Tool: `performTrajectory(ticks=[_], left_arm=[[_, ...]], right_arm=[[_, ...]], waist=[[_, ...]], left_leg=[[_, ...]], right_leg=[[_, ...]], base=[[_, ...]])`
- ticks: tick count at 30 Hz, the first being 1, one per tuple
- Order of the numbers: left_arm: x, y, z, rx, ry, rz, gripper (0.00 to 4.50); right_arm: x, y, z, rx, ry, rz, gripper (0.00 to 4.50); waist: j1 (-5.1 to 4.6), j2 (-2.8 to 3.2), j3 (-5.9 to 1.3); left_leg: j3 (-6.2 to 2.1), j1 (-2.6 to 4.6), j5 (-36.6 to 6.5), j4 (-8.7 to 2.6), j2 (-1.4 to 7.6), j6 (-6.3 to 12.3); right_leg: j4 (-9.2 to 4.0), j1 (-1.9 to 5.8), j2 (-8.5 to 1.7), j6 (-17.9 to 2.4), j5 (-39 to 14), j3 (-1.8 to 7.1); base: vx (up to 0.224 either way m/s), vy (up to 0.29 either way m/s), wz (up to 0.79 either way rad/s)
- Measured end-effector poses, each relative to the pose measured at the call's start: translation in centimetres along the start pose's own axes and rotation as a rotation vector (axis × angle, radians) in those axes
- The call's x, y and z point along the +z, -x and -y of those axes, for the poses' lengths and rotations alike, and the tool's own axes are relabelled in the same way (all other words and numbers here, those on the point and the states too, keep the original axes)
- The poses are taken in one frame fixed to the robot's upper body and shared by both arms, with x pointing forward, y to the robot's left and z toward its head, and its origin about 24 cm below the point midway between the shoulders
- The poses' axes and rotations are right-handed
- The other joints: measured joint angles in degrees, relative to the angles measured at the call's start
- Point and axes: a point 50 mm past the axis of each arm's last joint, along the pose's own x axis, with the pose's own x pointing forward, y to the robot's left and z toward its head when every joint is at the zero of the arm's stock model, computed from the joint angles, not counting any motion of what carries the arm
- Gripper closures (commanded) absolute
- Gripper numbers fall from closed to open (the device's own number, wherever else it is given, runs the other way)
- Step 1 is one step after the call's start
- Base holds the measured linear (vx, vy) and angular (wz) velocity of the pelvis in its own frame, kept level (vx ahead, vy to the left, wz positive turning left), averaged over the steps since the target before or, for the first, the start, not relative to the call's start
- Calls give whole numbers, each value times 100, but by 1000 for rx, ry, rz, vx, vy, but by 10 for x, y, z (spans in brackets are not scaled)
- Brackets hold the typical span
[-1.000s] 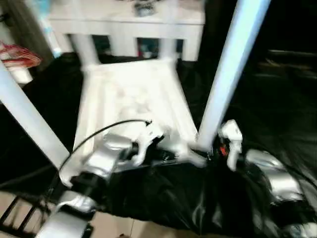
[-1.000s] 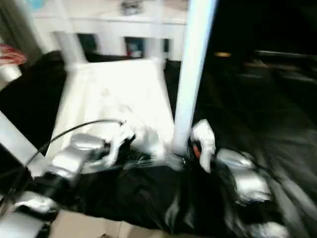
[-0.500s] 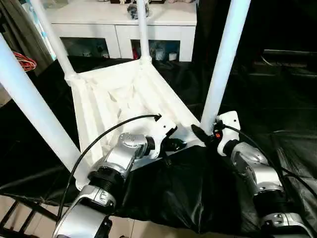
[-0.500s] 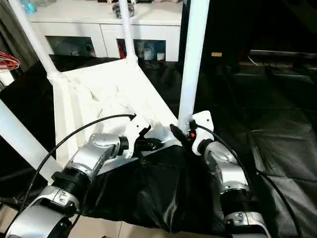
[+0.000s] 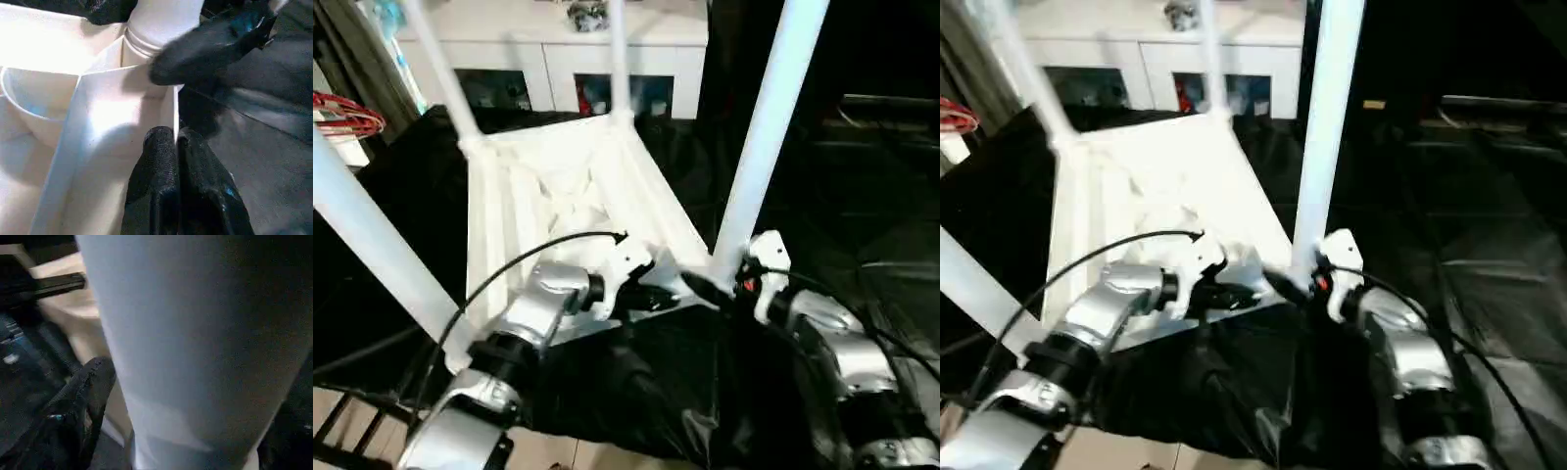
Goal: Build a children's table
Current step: Rotate leg to tighten
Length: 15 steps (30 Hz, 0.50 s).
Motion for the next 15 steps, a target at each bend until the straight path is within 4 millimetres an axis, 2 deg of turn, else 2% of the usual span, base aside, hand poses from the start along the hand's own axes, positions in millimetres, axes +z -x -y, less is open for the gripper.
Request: performTrajectory(ticks=[2,6,7,10,12,15], left_arm=[[-4,5,2,-50,6,-8,450],[-6,7,5,-109,5,-25,450],[-7,8,6,-128,6,-33,450],[-8,11,6,-158,8,-43,450],[-8,12,7,-172,8,-48,450],[-9,12,8,-182,9,-50,450]], right_arm=[[0,6,-4,100,5,-31,87],[0,13,-8,190,2,-61,89],[0,15,-10,226,9,-80,121],[0,18,-12,266,15,-103,132],[0,19,-13,287,20,-115,165],[0,19,-13,294,20,-120,168]], waist=[[50,-4,2],[135,-5,3],[145,-9,5],[156,-13,8],[159,-13,8],[160,-13,8]], left_leg=[[0,1,0,0,2,0],[3,1,0,14,2,-1],[3,2,0,14,2,-2],[5,-1,-16,19,2,-28],[5,-3,-16,28,3,-28],[5,-8,-16,31,2,-27]], right_leg=[[1,0,0,0,-1,-1],[8,1,-2,0,1,4],[8,4,-1,0,1,5],[9,8,-2,0,1,8],[9,10,-3,0,1,10],[8,10,-5,0,1,8]], base=[[0,0,0],[0,0,0],[0,0,0],[0,0,0],[0,0,0],[0,0,0]])
